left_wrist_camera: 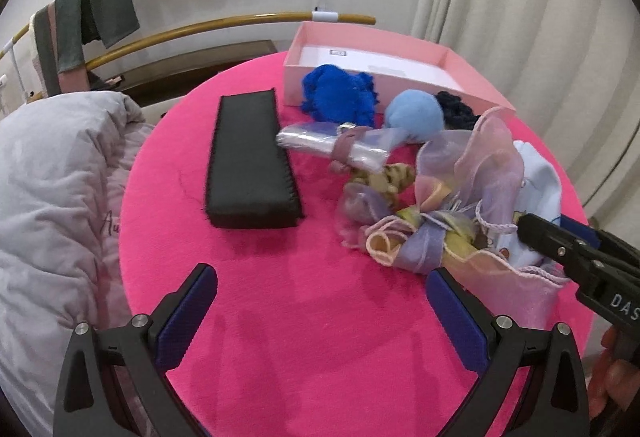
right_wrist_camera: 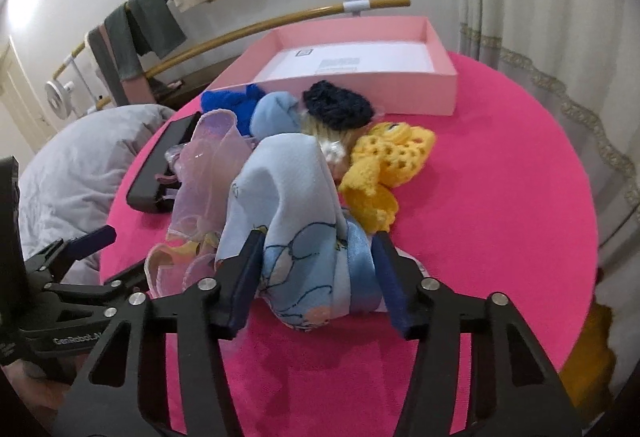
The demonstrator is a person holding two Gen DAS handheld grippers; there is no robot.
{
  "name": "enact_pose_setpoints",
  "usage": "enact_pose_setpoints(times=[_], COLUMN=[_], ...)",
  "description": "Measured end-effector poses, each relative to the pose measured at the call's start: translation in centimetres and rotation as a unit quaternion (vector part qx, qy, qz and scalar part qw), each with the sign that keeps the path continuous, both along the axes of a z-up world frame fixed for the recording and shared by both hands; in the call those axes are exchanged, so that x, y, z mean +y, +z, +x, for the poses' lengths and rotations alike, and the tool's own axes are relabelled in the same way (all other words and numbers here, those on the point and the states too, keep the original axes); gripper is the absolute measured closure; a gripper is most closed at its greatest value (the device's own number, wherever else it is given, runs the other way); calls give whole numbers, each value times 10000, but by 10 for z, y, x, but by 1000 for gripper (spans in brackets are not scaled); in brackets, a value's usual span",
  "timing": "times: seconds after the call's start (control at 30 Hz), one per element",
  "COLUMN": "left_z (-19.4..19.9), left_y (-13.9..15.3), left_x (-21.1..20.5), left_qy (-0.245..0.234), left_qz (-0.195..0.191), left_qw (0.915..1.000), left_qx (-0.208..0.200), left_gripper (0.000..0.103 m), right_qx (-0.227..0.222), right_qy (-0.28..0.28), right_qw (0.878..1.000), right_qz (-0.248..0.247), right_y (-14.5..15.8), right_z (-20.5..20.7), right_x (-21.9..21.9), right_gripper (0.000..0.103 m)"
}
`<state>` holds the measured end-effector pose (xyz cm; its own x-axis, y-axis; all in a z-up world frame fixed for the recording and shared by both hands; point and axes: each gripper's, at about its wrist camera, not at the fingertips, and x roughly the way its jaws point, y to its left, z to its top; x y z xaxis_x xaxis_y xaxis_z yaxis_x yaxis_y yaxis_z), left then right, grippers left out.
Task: Organize soft objects
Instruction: 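Close the left tool on the pink organza pouch while the right tool holds the blue cloth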
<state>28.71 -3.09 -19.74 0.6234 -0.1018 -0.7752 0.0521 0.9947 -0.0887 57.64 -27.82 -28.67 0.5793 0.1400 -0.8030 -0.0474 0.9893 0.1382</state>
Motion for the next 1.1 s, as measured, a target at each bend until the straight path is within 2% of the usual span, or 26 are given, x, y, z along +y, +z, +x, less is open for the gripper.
enact_pose_setpoints(times=[0.17, 0.3, 0.37, 0.43, 0.53, 0.63, 0.73, 0.8, 0.97, 1.1], left_z=[-1, 2, 8, 12, 22, 37, 39, 37, 45, 51], left_y=[1, -1, -3, -4, -9, -19, -22, -22, -25, -29], left_x=[-10, -20, -26, -30, -28, -26, -29, -35, -56, -70], left_qy=[-186, -343, -422, -462, -425, -231, -259, -344, -592, -599], left_qz=[-95, -212, -304, -433, -561, -408, -387, -296, -141, 64], left_qw=[9998, 9992, 9986, 9980, 9975, 9987, 9987, 9989, 9979, 9979], left_qx=[-66, -32, 26, 61, 28, 193, 183, 143, 213, 221], left_gripper=[0, 0, 0, 0, 0, 0, 0, 0, 0, 0], right_qx=[-49, 18, 52, 129, 186, 285, 259, 274, 274, 314], right_qy=[-79, -87, -50, 10, 30, 128, 313, 280, 7, -50], right_qw=[10000, 10000, 9999, 9998, 9997, 9992, 9991, 9991, 9995, 9991], right_qz=[-35, -12, 92, 148, 120, 238, 126, 141, -140, -267], right_y=[5, 7, 5, 3, -1, -10, -14, -12, -4, -1], right_z=[-3, -2, 0, 2, 8, 18, 19, 14, -2, -3], right_x=[-9, -20, -24, -24, -25, -27, -19, -22, -32, -37], right_gripper=[59, 58, 55, 47, 46, 37, 52, 56, 58, 57])
